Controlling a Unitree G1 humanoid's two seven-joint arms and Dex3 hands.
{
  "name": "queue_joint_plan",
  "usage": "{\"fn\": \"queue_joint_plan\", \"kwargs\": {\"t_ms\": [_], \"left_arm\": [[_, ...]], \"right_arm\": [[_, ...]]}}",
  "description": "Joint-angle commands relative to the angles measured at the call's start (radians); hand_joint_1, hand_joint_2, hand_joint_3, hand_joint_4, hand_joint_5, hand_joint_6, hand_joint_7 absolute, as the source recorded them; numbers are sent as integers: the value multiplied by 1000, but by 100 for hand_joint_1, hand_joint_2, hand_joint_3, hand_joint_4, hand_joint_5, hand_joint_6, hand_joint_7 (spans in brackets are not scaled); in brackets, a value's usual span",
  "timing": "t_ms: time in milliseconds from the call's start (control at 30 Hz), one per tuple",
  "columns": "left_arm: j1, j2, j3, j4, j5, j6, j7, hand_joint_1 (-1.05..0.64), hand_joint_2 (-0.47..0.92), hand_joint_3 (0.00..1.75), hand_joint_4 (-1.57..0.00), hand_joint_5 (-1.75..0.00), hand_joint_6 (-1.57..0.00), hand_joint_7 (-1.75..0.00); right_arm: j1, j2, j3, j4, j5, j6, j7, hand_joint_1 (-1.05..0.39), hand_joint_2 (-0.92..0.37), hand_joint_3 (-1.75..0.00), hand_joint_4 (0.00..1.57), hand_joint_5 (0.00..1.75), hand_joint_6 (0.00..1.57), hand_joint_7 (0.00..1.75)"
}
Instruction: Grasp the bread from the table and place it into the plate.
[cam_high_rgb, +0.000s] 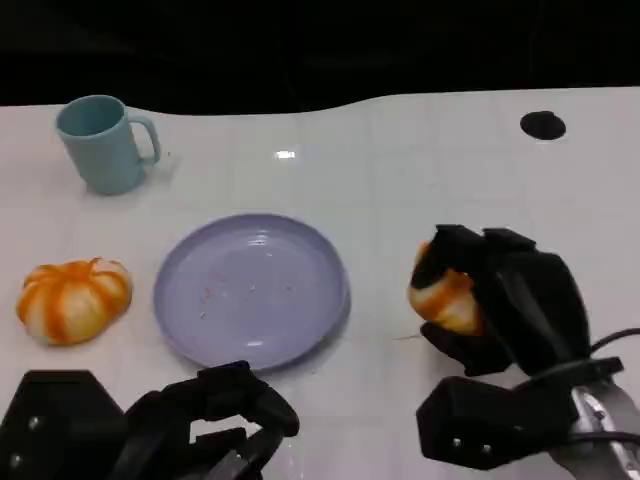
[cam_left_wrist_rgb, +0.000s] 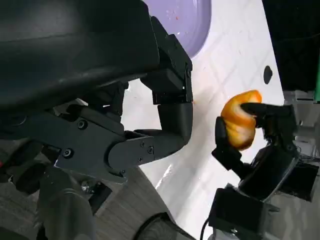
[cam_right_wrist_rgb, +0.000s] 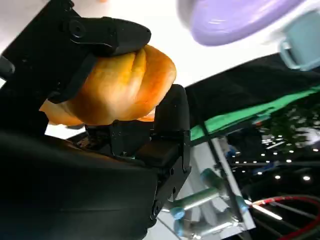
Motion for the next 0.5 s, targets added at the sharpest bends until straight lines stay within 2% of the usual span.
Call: {"fn": "queue_joint_plan", "kwargs": {"t_ms": [33, 333, 500], "left_arm": [[3, 4, -10, -16, 16, 1, 17, -31, 92, 58, -67, -175, -61, -145], [4, 7, -19, -11, 29, -3, 14, -32, 91, 59, -67, -175, -60, -146], [7, 7, -24, -18, 36, 1, 14, -33, 91, 59, -67, -175, -60, -146]], "right_arm": [[-56, 50, 27, -2, 19, 14, 44, -14, -32, -124, 97, 175, 72, 173], [-166, 157, 84, 115, 16, 30, 60, -14, -30, -123, 97, 175, 71, 175], [-239, 210, 105, 213, 35, 30, 73, -15, -36, -118, 93, 175, 73, 163]]}}
